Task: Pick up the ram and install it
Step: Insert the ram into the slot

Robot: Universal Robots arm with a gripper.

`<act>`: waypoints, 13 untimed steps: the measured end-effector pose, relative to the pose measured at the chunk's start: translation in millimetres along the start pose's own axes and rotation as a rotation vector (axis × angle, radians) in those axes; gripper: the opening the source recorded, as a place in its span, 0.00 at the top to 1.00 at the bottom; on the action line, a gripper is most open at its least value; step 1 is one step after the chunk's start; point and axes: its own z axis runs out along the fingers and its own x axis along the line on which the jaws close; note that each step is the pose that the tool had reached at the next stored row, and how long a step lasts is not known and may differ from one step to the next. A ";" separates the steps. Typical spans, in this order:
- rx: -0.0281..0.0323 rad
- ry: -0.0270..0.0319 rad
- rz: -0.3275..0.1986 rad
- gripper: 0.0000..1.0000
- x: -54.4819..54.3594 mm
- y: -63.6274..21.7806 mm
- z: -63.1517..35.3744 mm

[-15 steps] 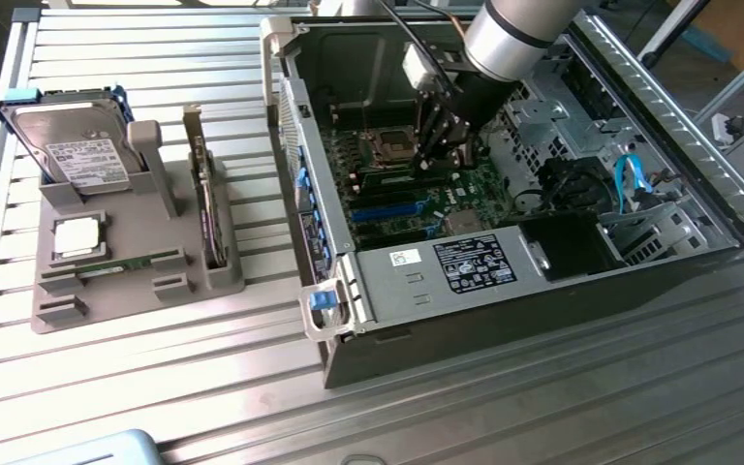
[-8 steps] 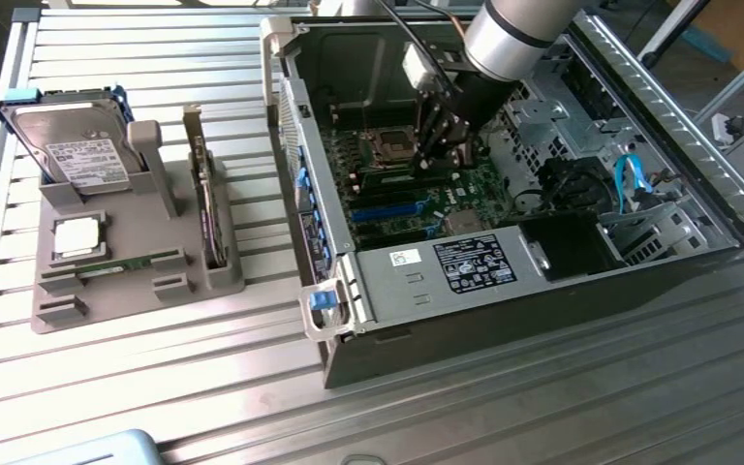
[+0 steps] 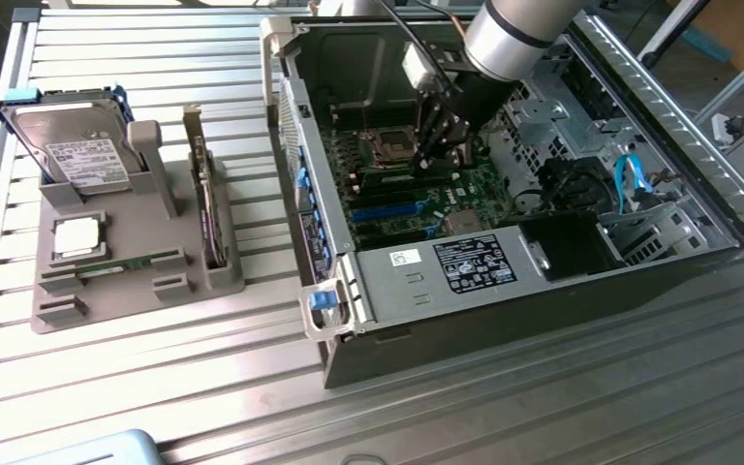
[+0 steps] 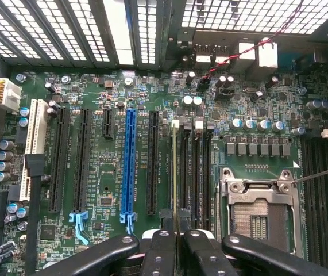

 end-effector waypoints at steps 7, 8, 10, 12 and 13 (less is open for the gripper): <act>0.0001 0.0036 0.001 0.88 0.9 0.5 -2.3; 0.0002 -0.0020 0.000 0.88 0.9 0.4 -2.0; 0.0003 -0.0073 -0.001 0.88 0.9 0.2 -0.9; 0.0000 0.0004 0.000 0.88 0.9 0.1 -0.6; -0.0001 0.0135 0.003 0.88 1.0 0.0 -0.5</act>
